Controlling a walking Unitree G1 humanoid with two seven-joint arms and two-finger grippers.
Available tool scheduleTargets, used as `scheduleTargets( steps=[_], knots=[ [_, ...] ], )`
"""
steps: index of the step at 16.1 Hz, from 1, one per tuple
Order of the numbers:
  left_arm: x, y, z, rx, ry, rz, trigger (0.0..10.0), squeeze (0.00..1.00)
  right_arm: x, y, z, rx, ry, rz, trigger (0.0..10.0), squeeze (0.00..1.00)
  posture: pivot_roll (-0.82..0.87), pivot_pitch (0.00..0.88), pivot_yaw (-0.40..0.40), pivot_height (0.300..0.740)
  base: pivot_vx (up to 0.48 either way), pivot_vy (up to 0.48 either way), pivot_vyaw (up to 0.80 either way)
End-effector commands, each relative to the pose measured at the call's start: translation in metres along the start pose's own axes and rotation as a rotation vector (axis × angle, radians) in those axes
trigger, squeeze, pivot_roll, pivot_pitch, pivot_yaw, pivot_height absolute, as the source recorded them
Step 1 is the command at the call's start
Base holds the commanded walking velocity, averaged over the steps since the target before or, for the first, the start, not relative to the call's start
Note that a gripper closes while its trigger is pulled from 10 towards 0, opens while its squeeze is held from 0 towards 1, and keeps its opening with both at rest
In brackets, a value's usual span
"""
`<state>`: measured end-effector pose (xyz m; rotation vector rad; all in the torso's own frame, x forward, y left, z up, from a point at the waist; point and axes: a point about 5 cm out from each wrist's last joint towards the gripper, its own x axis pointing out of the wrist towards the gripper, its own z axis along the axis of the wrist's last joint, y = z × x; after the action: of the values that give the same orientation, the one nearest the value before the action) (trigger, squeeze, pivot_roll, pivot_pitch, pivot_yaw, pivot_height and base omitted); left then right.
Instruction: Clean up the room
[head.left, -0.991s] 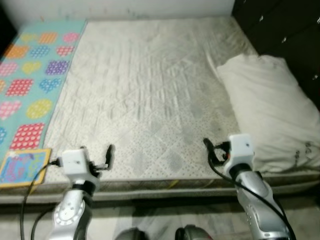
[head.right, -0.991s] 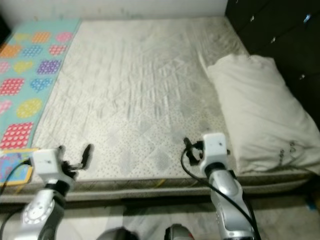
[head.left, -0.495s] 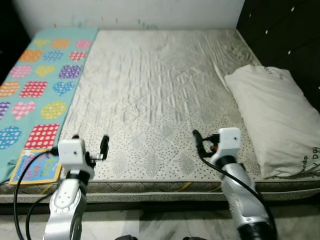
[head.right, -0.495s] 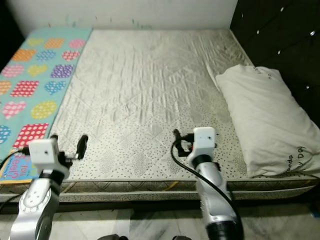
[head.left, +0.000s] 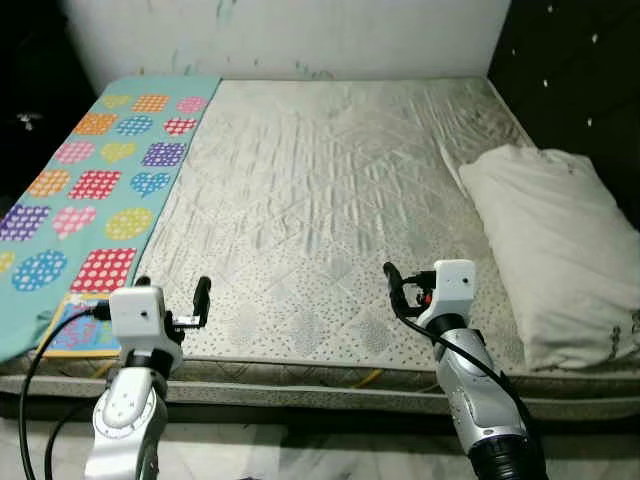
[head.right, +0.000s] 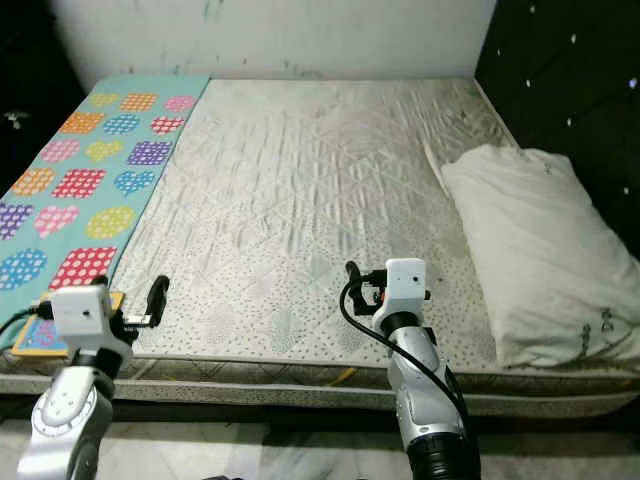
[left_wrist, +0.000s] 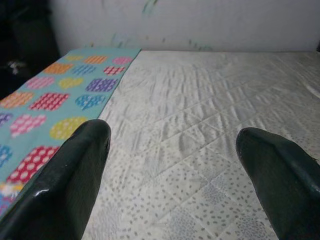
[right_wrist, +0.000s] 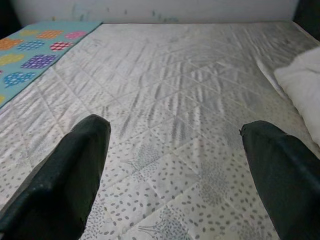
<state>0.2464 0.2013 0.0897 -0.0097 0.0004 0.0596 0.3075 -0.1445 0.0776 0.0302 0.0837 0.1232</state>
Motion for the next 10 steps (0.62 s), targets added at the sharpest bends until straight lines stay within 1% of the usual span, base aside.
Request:
scheduleTargets(
  steps=[1,3,6,8,10],
  knots=[
    [-0.002,0.001,0.003,0.012,-0.016,0.014,10.0,0.0,0.002,0.001,0.001,-0.001,0.001,0.019,10.0,0.0,-0.02,0.051,-0.012,0.74,0.0,0.0,0.0],
    [-0.009,0.003,0.002,0.01,-0.02,0.042,10.0,0.0,0.005,0.001,0.003,-0.014,0.002,0.037,10.0,0.0,-0.02,0.064,-0.038,0.74,0.0,0.0,0.0],
    [-0.018,0.011,0.002,0.025,-0.022,0.079,10.0,0.0,0.007,0.001,0.005,-0.027,0.01,0.067,10.0,0.0,-0.01,0.098,-0.078,0.74,0.0,0.0,0.0],
    [-0.021,0.013,0.002,0.028,-0.016,0.089,10.0,0.0,0.007,0.0,0.007,-0.031,0.008,0.067,10.0,0.0,-0.02,0.113,-0.074,0.74,0.0,0.0,0.0],
    [-0.021,0.01,0.002,0.027,-0.012,0.076,10.0,0.0,0.007,-0.002,0.008,-0.033,0.005,0.062,10.0,0.0,-0.03,0.127,-0.061,0.74,0.0,0.0,0.0]
  ],
)
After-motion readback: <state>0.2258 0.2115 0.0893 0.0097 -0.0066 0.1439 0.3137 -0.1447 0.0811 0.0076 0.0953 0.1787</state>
